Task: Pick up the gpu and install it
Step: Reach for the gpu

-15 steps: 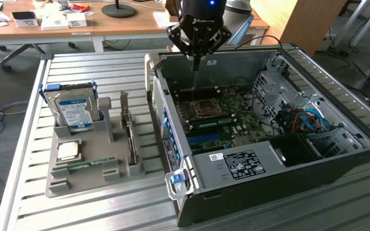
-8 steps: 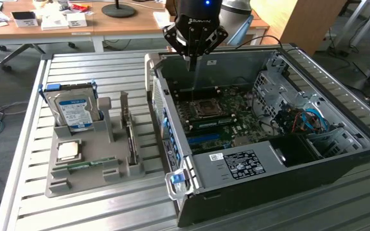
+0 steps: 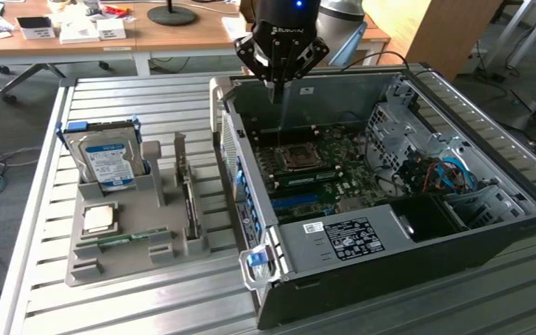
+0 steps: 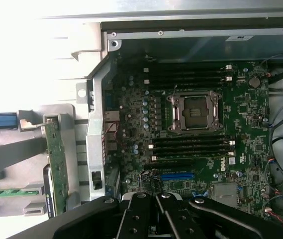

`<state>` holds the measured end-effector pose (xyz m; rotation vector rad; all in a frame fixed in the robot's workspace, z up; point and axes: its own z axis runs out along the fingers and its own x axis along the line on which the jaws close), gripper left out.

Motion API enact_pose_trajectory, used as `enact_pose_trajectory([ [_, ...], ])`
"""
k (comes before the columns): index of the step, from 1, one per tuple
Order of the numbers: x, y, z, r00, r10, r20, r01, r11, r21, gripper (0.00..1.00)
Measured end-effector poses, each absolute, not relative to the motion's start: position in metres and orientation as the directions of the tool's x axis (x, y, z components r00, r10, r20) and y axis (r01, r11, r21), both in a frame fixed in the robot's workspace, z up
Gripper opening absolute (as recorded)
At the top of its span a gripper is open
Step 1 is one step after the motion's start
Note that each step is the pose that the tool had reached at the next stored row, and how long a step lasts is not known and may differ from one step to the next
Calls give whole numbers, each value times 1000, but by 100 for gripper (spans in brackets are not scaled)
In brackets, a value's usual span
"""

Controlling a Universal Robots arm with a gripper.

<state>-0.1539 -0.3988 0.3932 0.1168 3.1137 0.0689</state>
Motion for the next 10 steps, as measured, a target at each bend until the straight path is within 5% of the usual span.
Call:
enact_pose_trajectory([
  [10,-161,-399,393,-997,75,-23,74,996,45,11],
])
